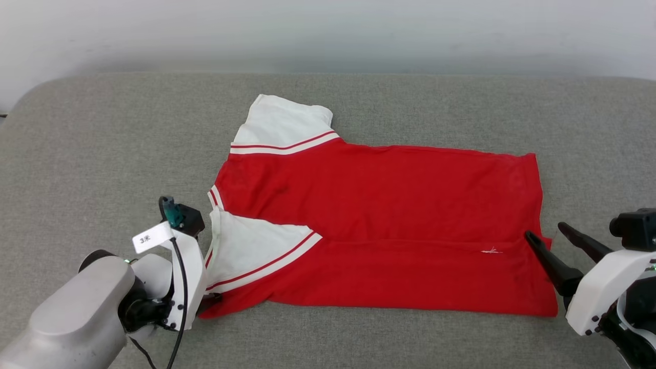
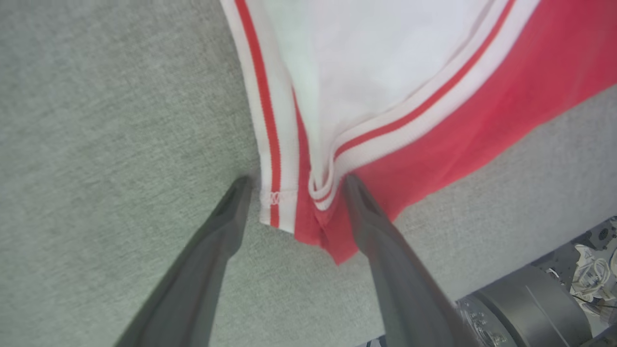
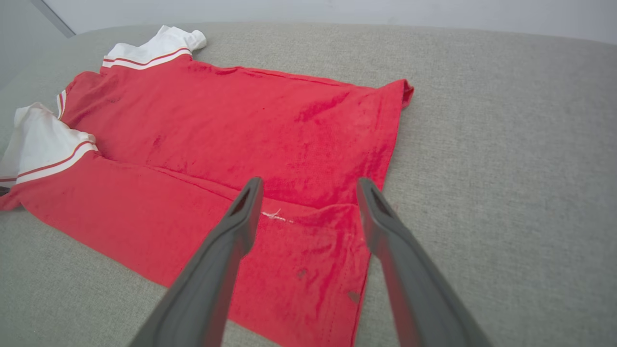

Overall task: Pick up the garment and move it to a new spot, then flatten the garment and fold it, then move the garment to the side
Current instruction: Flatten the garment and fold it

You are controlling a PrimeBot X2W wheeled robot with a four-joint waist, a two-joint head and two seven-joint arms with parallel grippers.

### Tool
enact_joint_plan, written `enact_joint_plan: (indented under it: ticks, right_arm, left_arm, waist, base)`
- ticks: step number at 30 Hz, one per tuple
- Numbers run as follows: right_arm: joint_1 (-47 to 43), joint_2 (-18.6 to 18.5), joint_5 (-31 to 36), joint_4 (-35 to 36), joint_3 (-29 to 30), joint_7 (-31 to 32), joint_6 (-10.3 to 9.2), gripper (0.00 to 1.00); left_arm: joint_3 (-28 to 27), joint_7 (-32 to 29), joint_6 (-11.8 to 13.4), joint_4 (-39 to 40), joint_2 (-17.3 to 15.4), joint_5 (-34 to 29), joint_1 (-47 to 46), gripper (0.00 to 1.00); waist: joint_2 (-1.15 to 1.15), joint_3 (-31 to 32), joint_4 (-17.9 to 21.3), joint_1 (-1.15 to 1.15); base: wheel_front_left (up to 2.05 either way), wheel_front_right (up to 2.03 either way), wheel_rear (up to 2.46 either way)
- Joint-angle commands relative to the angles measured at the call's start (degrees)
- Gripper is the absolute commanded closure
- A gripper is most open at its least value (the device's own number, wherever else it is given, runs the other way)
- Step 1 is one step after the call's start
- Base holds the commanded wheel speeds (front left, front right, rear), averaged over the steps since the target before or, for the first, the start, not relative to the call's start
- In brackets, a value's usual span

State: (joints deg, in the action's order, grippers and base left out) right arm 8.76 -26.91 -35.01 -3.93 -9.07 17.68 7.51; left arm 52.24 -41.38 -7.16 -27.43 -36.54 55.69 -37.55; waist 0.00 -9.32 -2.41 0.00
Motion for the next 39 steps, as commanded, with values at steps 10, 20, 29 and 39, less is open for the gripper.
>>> enact_joint_plan:
  ticks: [10, 20, 29, 39]
  right_arm:
    - [2.0, -0.7, -0.1, -0.4, 0.0, -0.3, -0.05, 0.0]
    - [4.2, -6.9, 0.0, 2.6, 0.7, 7.0, -0.05, 0.0]
    - [6.3, -13.6, -5.0, 4.8, -2.1, 24.3, -0.05, 0.0]
    - [4.5, -11.9, -6.3, -2.4, -4.6, 31.2, -0.05, 0.0]
  left_arm:
    - [4.7, 1.4, -0.2, -3.6, 2.7, 1.3, 3.6, 1.0]
    - [4.0, 9.3, -0.2, 0.7, -0.6, 1.1, 0.9, 1.0]
    - [4.5, 12.6, -0.2, 5.2, -1.9, -0.1, -0.3, 1.0]
    - [4.9, 13.6, -0.2, 6.5, -0.8, -1.1, -1.8, 1.0]
  waist:
    - [0.0, -1.2, 0.6, 0.0]
    - [0.0, 1.5, -0.7, 0.0]
    - [0.0, 2.4, -2.0, 0.0]
    - [0.0, 0.6, -3.6, 0.0]
  base:
    - [0.0, 0.0, 0.0]
    - [0.0, 0.0, 0.0]
    - [0.0, 0.0, 0.0]
    - [0.0, 0.0, 0.0]
